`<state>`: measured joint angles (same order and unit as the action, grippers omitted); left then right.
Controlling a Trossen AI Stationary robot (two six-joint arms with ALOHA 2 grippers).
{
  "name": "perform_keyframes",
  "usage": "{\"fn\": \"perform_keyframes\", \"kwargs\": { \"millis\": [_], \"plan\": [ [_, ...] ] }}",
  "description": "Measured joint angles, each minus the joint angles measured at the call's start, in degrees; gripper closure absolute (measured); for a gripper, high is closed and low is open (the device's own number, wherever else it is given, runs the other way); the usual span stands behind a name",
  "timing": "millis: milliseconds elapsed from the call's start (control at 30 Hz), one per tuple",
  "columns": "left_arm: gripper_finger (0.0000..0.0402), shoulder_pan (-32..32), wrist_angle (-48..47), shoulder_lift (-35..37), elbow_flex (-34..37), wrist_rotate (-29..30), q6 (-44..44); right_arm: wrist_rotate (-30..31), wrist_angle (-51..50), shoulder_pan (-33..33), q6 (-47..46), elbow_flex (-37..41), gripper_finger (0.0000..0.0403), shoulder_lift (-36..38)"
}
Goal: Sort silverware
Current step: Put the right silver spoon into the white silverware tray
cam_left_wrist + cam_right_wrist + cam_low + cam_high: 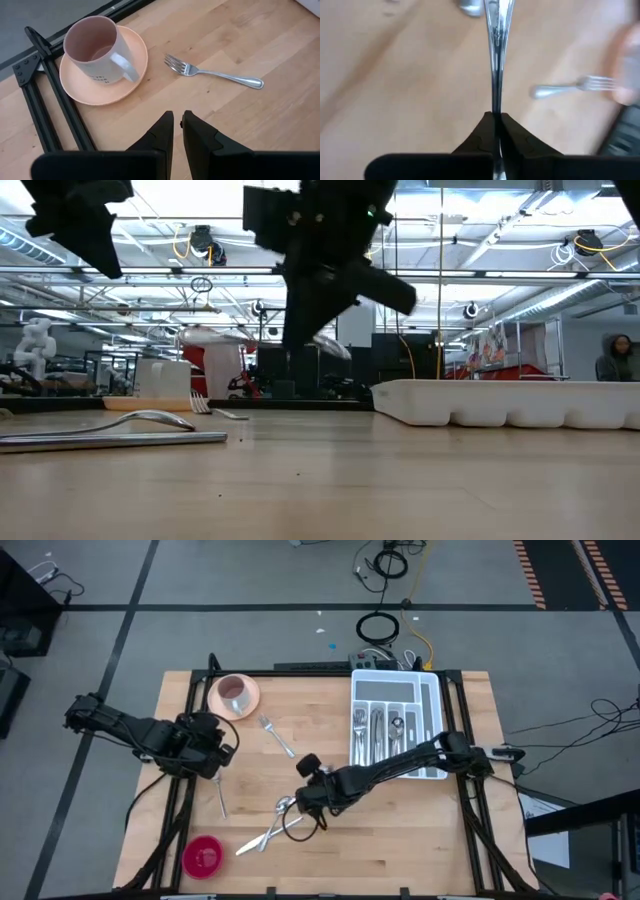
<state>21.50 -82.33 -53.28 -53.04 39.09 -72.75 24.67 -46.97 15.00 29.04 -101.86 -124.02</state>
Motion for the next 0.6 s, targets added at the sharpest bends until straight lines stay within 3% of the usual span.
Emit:
{"fn": "perform_keyframes", "kwargs": {
  "millis": [200,400,500,600],
  "plan": [
    [0.0353,0.0,1.0,-1.2,0.0,0.1,0.0,20.4,3.8,0.1,-0.6,-0.1,0.0403,2.7],
    [0.0353,0.0,3.3,-3.3,0.0,0.7,-0.2,38.1,5.3,1.4,-12.2,0.6,0.0403,6.3],
    [0.0353,0.0,11.5,-3.8,0.0,2.1,0.6,44.3,4.6,3.0,-15.4,0.5,0.0403,8.0],
    [0.0353,0.0,25.0,-4.0,0.0,3.6,6.9,47.8,4.3,4.8,-17.2,0.5,0.0403,8.4]
  ]
}}
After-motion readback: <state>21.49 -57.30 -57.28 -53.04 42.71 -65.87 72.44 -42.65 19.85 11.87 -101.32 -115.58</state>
